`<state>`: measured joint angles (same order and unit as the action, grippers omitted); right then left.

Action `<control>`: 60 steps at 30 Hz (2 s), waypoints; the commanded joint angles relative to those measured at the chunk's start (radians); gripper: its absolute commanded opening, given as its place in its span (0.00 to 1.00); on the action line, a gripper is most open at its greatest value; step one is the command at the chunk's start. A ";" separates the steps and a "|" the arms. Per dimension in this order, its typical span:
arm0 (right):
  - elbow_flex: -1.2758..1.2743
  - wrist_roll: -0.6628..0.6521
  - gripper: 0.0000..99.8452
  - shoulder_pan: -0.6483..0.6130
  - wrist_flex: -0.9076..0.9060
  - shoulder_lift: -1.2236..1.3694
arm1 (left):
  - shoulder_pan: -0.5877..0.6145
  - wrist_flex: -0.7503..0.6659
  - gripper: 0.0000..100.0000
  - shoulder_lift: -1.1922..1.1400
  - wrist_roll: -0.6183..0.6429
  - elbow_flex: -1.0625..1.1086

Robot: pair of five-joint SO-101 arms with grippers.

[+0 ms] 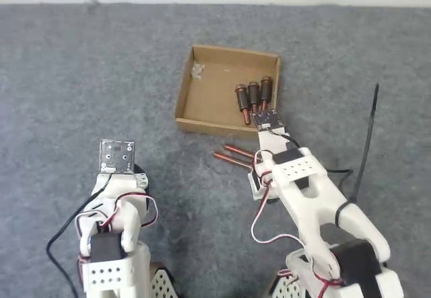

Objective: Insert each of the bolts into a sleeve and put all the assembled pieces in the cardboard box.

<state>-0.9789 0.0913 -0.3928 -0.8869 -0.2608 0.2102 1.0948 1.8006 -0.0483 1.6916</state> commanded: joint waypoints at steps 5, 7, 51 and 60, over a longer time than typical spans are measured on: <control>-0.006 -0.075 0.01 0.012 0.001 -0.067 | 0.002 -0.020 0.01 0.021 -0.003 -0.007; -0.006 -0.077 0.01 0.012 -0.067 -0.134 | 0.002 -0.021 0.01 0.021 -0.003 -0.007; -0.706 -0.068 0.01 0.564 -0.025 -1.558 | -0.232 -0.284 0.01 -0.534 0.101 -0.398; -0.704 -0.069 0.01 0.567 -0.016 -1.544 | -0.391 -0.247 0.01 -1.120 0.094 -0.832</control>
<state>-1.6694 0.0115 0.1580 -0.9022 -1.7875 -0.1274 0.8477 0.8201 0.0422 1.0027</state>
